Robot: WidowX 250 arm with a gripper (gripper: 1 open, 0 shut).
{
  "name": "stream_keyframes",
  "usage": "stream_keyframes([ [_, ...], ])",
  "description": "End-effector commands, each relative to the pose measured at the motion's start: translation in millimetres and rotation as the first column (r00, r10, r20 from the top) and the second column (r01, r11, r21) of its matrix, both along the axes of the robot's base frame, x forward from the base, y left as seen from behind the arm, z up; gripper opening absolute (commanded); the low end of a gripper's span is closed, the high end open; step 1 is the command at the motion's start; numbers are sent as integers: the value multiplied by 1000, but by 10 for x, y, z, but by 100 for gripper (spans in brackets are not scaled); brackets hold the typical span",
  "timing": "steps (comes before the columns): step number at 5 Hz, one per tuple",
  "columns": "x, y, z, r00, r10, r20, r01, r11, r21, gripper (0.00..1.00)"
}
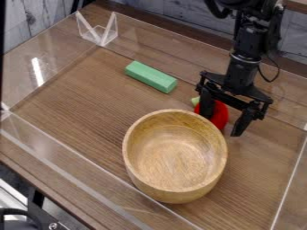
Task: Move the red fruit to the left side of the table
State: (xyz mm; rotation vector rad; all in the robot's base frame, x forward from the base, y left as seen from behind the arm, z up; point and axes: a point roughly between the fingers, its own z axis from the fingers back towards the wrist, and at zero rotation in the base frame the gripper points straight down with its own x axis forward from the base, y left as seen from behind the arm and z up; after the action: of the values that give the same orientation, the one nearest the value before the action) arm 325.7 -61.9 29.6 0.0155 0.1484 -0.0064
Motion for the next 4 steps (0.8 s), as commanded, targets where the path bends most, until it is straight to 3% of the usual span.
stream_keyframes([
  [1, 103, 66, 52, 999, -4, 47, 4, 1000, -6, 100],
  [4, 116, 115, 2, 999, -2, 54, 3, 1000, -7, 100],
])
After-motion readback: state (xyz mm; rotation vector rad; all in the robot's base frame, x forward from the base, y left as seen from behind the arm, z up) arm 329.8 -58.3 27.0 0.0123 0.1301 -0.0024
